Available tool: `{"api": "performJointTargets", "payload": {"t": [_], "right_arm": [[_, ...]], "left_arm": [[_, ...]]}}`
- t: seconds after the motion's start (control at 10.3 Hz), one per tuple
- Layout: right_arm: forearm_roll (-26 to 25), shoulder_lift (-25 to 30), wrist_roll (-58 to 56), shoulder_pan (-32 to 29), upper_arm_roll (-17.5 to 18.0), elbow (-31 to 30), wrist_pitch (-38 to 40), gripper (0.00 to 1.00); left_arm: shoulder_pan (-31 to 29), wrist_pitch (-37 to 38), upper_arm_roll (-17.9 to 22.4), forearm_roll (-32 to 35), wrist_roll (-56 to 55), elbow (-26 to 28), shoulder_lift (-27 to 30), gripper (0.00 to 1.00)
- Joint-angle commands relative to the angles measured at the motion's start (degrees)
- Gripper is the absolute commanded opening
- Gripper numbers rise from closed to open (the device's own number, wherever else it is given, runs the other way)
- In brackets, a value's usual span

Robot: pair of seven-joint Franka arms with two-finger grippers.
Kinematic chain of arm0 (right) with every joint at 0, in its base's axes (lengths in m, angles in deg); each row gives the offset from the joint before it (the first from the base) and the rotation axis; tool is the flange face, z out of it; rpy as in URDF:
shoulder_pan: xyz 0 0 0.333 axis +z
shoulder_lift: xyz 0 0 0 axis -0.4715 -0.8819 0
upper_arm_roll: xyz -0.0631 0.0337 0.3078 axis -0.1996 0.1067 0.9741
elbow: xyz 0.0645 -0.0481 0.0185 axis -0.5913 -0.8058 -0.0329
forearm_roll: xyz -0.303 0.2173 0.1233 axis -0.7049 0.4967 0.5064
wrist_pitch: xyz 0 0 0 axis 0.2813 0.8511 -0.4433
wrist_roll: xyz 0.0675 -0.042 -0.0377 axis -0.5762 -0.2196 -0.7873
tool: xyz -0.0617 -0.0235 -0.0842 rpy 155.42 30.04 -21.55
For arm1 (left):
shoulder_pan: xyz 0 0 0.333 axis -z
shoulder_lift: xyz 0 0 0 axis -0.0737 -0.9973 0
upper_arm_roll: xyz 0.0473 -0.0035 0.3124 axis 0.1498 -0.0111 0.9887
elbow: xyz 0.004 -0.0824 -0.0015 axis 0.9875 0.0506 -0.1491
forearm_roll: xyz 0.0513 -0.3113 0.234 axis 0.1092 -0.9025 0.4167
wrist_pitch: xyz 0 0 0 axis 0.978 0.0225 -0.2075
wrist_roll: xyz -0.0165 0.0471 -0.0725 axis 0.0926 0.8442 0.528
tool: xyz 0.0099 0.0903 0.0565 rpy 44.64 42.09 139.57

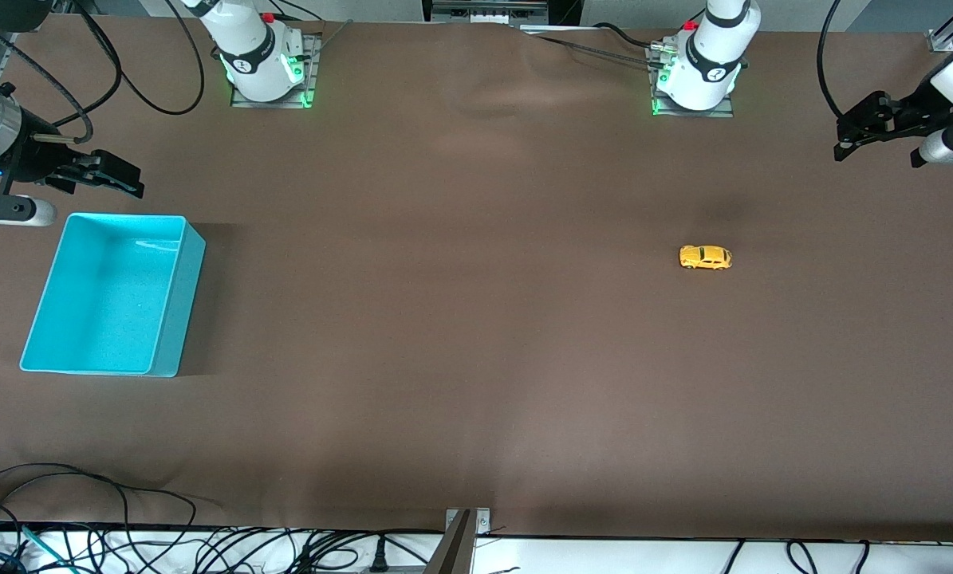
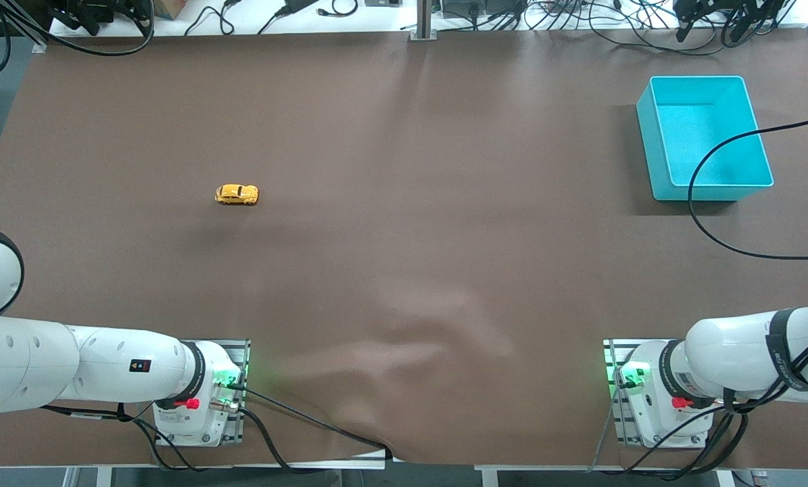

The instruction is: Wind up and store yellow beetle car

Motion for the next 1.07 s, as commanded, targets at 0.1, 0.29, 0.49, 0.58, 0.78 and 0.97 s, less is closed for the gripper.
{"api": "performJointTargets", "payload": {"t": [0.1,0.29,0.49,0.58,0.78,0.97], "right_arm": [[-0.4,0.6,5.1,-0.7,1.2,0.7,1.7,1.0],[-0.2,0.3,5.5,-0.6,1.6,0.8,1.7,1.0],[-0.1,-0.2,5.7,-0.3,2.1,0.8,1.6,1.0],[-0.1,-0.4,5.7,-0.3,2.2,0.8,1.7,1.0],[0.0,-0.4,5.6,-0.2,2.2,0.8,2.4,1.0],[0.0,-0.4,5.6,-0.3,2.1,0.9,2.4,1.0]], "left_arm": [[0.1,1.2,-0.1,0.2,-0.6,-1.6,-0.3,1.0],[0.1,1.2,-0.1,0.2,-0.6,-1.6,-0.3,1.0],[0.1,1.2,-0.2,0.2,-0.6,-1.5,-0.2,1.0],[0.1,1.2,-0.2,0.2,-0.6,-1.5,-0.2,1.0],[0.1,1.2,-0.2,0.2,-0.6,-1.4,-0.1,1.0],[0.1,1.2,-0.2,0.2,-0.6,-1.4,-0.1,1.0]]}}
